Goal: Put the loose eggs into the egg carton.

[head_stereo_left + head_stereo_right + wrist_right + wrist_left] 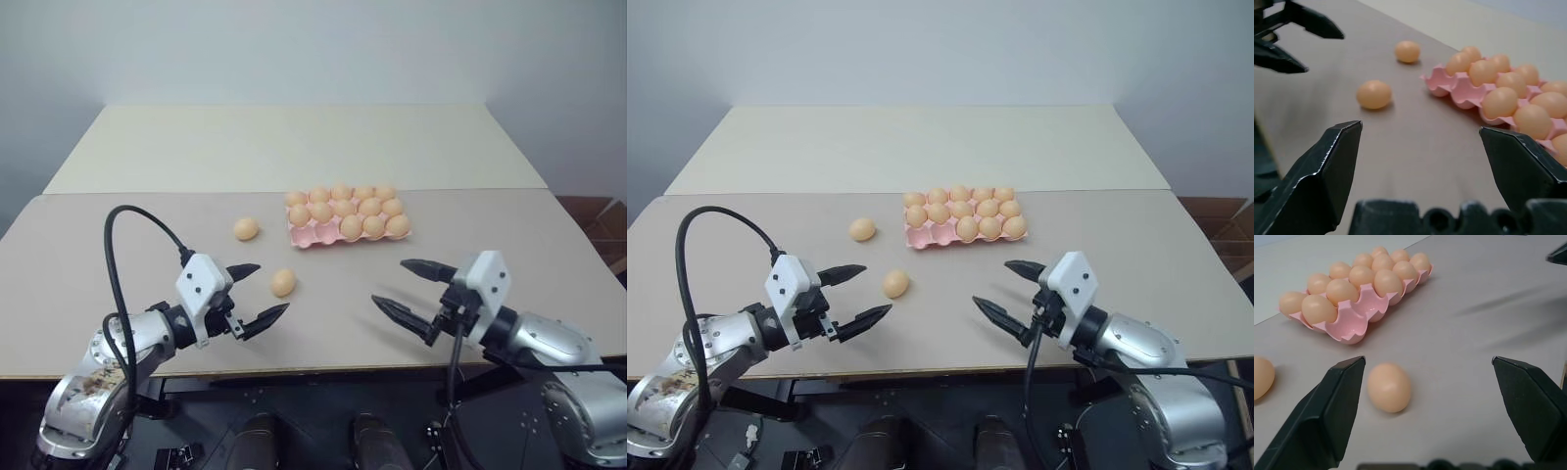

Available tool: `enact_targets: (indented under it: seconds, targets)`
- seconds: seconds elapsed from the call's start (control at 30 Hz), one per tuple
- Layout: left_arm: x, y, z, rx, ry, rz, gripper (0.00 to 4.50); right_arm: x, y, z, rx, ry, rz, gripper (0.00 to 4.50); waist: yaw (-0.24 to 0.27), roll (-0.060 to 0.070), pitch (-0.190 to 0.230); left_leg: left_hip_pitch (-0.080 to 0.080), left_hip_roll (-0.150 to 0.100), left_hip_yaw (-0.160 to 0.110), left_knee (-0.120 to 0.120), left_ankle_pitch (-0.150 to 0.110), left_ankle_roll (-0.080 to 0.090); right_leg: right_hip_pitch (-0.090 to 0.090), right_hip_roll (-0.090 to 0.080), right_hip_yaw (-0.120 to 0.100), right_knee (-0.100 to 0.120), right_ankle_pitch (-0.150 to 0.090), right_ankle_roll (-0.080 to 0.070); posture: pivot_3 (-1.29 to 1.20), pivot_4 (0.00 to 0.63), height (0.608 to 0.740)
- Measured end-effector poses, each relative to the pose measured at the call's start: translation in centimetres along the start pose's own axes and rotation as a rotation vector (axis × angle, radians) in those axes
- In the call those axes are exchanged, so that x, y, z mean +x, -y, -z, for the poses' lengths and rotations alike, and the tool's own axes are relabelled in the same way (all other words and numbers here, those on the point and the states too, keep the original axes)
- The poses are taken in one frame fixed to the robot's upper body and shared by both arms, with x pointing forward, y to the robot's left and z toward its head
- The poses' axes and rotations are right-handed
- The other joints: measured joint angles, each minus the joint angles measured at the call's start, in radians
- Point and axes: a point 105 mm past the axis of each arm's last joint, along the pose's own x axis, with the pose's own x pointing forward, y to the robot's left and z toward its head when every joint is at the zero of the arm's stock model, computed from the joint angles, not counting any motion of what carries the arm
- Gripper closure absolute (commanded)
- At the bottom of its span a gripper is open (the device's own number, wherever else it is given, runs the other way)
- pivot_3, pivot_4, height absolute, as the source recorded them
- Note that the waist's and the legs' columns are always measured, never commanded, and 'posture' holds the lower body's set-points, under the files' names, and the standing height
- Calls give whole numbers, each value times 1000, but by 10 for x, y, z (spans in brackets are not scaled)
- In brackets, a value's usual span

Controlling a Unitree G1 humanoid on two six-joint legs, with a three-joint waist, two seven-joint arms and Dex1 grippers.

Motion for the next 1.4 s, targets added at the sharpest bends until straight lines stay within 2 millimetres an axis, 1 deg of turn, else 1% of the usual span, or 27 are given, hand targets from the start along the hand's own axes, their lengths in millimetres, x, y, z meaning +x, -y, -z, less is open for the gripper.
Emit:
enact_targets:
  seconds: [0.1,0.2,0.27,0.33,0.4,0.6,0.93,0.97,1.0,1.17,1.23,1.3,1.4]
  targets:
    - [2,-3,1,2,1,-70,0,-4,-7,4,5,-32,-48,22,3,0,0,0,0,0,0,0,0,1,0,0,-1,0,0,0,150,740]
    - [8,-8,9,-2,-32,-162,0,-5,-10,7,-14,-66,-71,22,4,-2,0,1,-1,0,0,0,0,1,0,0,-1,0,0,0,150,740]
    - [14,-8,13,-21,-56,-187,0,-6,-12,9,-17,-83,-89,22,4,-2,0,0,-1,0,0,0,0,1,0,0,-1,0,0,0,150,740]
    - [21,-9,20,-29,-120,-219,0,-5,-15,11,-21,-87,-102,22,7,-2,0,0,-1,-1,0,0,0,1,0,0,-1,0,1,0,150,740]
    - [31,-12,22,-70,-139,-255,0,-4,-18,12,-24,-88,-114,22,7,-2,0,0,-1,-1,0,0,0,1,0,0,-1,0,1,0,150,740]
    - [52,-14,26,-137,-186,-283,0,-3,-20,10,-45,-83,-120,22,7,-3,1,0,-1,-2,0,0,0,1,0,0,-1,0,1,0,150,740]
    - [64,-17,51,-156,-300,-300,0,-3,-24,4,-74,-72,-124,22,6,-3,1,0,-2,-3,1,0,0,1,0,0,-1,0,1,0,150,740]
    - [65,-17,52,-158,-305,-295,387,-3,-25,3,-77,-70,-123,0,6,-3,1,0,-2,-3,0,0,0,1,0,0,-1,0,1,0,150,740]
    - [67,-17,53,-161,-308,-290,562,-3,-24,3,-79,-69,-120,0,6,-3,1,0,-2,-3,0,0,0,1,0,0,-1,0,1,0,150,740]
    - [74,-20,51,-154,-290,-274,2227,-2,-23,1,-88,-63,-105,0,7,-3,1,0,-2,-3,0,0,0,1,0,0,-1,0,1,0,150,740]
    - [75,-21,50,-136,-285,-278,2796,-2,-23,0,-88,-63,-102,0,6,-3,1,0,-2,-3,0,0,0,1,0,0,-1,0,1,0,150,740]
    - [77,-24,50,-118,-283,-288,3050,-2,-23,0,-89,-62,-102,0,7,-3,1,0,-2,-3,0,0,0,1,0,0,-1,0,1,0,150,740]
    - [76,-26,49,-100,-277,-301,3105,-2,-24,-1,-92,-60,-104,0,7,-3,1,0,-2,-3,0,0,0,1,0,0,-1,0,1,0,150,740]
